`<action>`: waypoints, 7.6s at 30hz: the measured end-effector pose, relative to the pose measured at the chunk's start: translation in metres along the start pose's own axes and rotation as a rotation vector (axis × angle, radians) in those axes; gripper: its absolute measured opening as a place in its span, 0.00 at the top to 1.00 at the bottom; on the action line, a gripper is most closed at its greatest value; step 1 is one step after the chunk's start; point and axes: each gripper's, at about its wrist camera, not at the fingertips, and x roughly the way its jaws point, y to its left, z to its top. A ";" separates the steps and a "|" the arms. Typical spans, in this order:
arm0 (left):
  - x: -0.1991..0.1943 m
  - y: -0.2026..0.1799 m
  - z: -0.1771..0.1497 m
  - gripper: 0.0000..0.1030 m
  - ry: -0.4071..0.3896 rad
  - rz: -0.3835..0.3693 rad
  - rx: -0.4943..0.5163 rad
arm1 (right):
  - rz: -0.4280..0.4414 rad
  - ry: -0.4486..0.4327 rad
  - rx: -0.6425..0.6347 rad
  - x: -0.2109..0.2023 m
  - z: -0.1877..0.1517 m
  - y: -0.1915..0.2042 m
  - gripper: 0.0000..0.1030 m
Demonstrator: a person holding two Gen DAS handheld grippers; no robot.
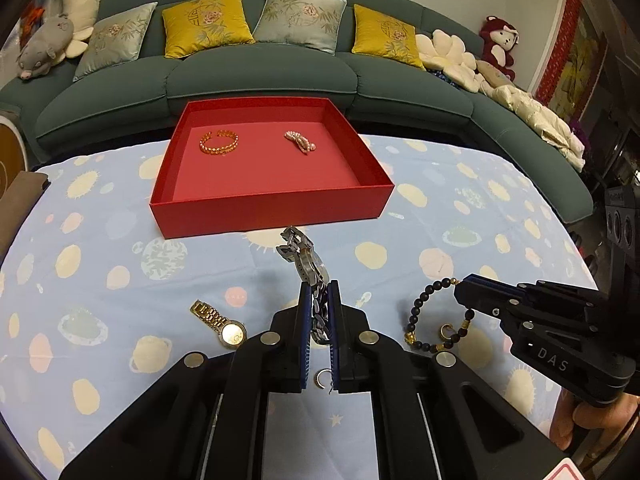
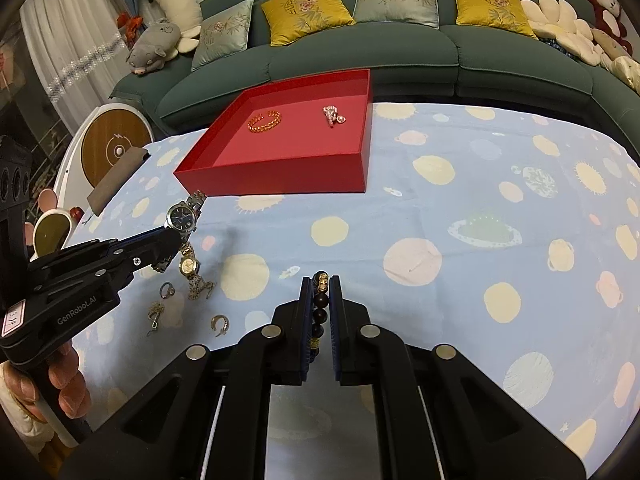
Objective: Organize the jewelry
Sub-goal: 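Carry the watch with the left gripper while the right gripper carries the bracelet to the tray, then open both grippers to release the watch and bead bracelet into the tray, then grasp a silver chain with the left gripper while the right gripper approaches another chain, then grasp the silver pendant chain with the right gripper, then carry the chain with the right gripper while the left gripper carries its chain to the tray, then open both grippers to drop the silver chains into the red tray, then grasp the gold watch with the left gripper while the right gripper moves toward the silver ring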
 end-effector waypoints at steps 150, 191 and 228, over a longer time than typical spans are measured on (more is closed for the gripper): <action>-0.068 0.112 -0.048 0.85 0.015 0.111 -0.260 | 0.053 -0.018 -0.223 0.055 0.003 0.132 0.96; 0.033 0.083 0.134 0.85 -0.038 0.046 -0.203 | 0.017 -0.125 -0.028 0.063 0.148 0.018 0.96; 0.028 0.086 0.110 0.69 -0.010 0.170 -0.219 | 0.034 -0.185 0.001 0.025 0.128 0.019 0.69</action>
